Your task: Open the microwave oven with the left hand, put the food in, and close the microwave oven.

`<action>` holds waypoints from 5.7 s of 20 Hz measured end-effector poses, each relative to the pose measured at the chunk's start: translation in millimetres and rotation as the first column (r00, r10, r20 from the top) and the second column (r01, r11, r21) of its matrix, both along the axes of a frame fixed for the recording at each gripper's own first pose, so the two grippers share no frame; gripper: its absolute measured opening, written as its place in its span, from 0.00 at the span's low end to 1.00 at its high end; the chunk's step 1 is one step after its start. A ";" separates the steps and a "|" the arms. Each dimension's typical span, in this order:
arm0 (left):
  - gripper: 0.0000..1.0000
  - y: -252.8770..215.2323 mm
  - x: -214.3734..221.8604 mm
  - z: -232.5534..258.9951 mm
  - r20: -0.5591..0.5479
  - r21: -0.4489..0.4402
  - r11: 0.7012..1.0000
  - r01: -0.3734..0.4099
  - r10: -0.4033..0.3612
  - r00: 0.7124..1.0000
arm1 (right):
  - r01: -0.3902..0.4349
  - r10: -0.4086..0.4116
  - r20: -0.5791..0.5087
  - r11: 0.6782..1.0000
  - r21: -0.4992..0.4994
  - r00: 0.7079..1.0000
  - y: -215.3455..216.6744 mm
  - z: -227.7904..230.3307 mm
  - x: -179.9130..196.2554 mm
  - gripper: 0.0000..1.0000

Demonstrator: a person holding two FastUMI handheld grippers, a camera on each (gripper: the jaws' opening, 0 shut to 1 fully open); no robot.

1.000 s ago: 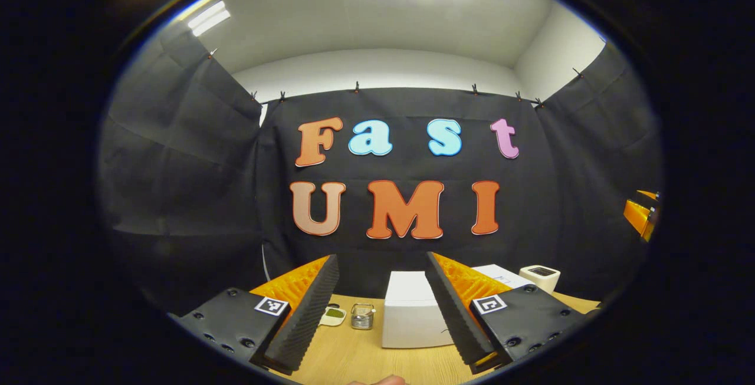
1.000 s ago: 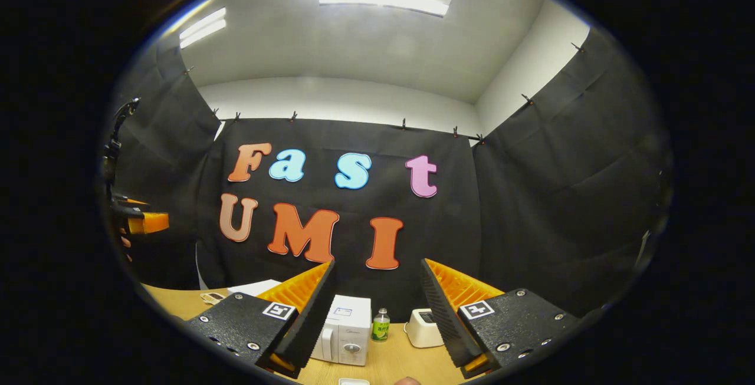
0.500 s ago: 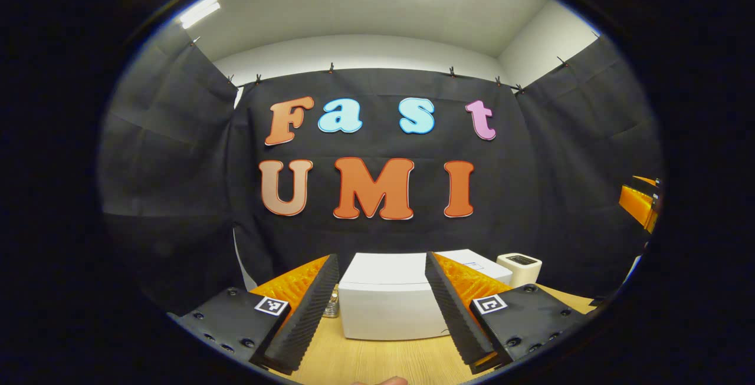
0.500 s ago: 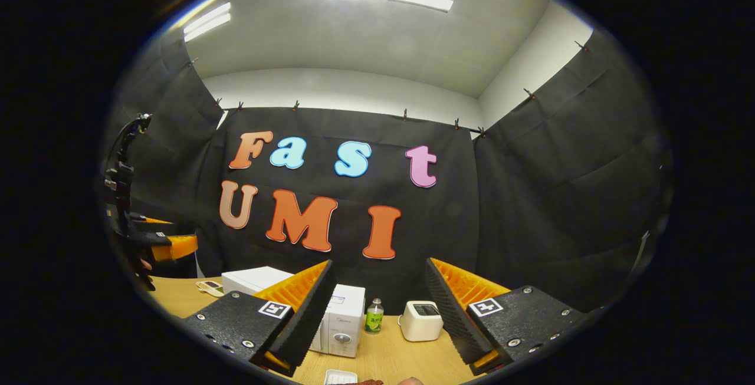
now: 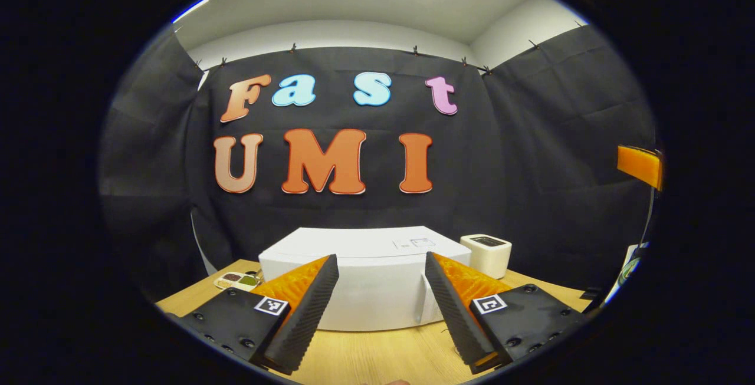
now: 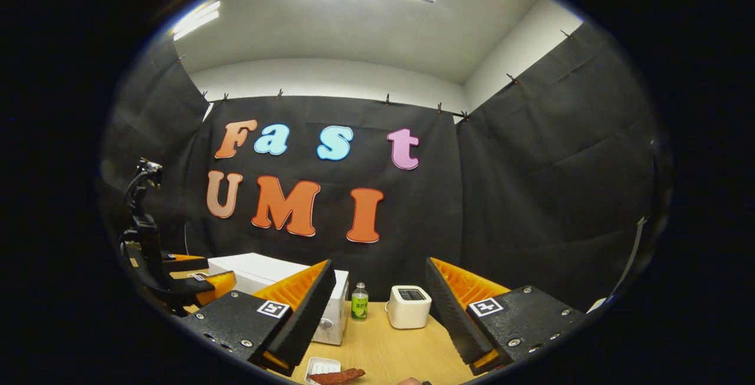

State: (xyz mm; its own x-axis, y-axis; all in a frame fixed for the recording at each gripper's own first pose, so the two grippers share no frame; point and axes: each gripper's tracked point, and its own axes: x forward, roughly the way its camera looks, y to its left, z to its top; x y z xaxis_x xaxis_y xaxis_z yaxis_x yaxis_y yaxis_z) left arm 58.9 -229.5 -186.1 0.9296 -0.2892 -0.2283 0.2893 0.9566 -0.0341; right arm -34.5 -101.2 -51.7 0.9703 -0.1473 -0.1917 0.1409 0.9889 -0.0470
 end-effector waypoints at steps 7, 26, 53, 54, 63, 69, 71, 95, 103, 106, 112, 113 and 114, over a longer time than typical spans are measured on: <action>0.98 -54.9 13.1 -72.0 -0.092 -0.005 0.999 0.036 -0.036 0.995 | 0.016 -0.016 -0.033 1.000 -0.023 0.999 -20.1 -14.6 -13.1 0.94; 0.80 -93.7 74.0 -203.1 -0.267 0.083 0.995 -0.055 0.075 0.961 | -0.010 0.010 -0.084 1.000 0.006 0.996 -27.3 -49.0 -18.1 0.95; 0.14 -70.5 1.1 -181.7 -0.243 0.057 0.998 -0.001 0.014 0.970 | -0.006 0.020 -0.151 0.996 0.089 0.988 -12.0 -78.3 -26.8 0.95; 0.14 -63.5 -9.9 -176.4 -0.228 0.061 0.998 0.015 0.000 0.974 | -0.008 0.023 -0.154 0.995 0.099 0.988 -8.8 -80.9 -26.9 0.95; 0.14 27.6 -96.7 -142.3 -0.181 0.055 0.998 0.030 -0.020 0.983 | -0.018 0.052 -0.240 0.990 0.143 0.969 23.4 -118.7 -33.2 0.95; 0.14 106.3 -132.7 -127.6 -0.159 0.096 0.995 -0.027 0.042 0.986 | -0.004 0.052 -0.319 0.989 0.149 0.946 41.4 -149.3 -43.1 0.95; 0.14 135.3 -139.5 -123.3 -0.153 0.112 0.992 -0.063 0.080 0.985 | 0.010 0.049 -0.349 0.986 0.163 0.936 45.5 -161.4 -46.2 0.95; 0.84 323.9 -182.3 -91.8 -0.069 0.234 0.938 -0.255 0.278 0.958 | 0.263 -0.059 -0.629 0.935 0.237 0.775 51.5 -292.3 -94.9 0.92; 0.84 388.3 -172.8 -89.4 -0.069 0.200 0.904 -0.378 0.398 0.915 | 0.283 -0.030 -0.698 0.926 0.250 0.716 76.1 -330.1 -95.9 0.91; 0.84 394.0 -167.7 -98.8 -0.085 0.194 0.903 -0.384 0.406 0.910 | 0.311 -0.032 -0.715 0.913 0.263 0.699 75.7 -340.4 -95.7 0.87; 0.84 393.6 -165.9 -105.7 -0.097 0.196 0.901 -0.387 0.411 0.907 | 0.386 -0.009 -0.714 0.846 0.367 0.700 75.8 -355.6 -86.3 0.72; 0.84 393.8 -165.1 -107.3 -0.100 0.197 0.900 -0.389 0.413 0.905 | 0.399 -0.001 -0.714 0.829 0.391 0.700 77.9 -354.6 -86.6 0.68; 0.84 393.0 -164.9 -109.3 -0.108 0.197 0.901 -0.386 0.412 0.905 | 0.412 -0.001 -0.708 0.814 0.410 0.707 78.8 -354.1 -84.9 0.63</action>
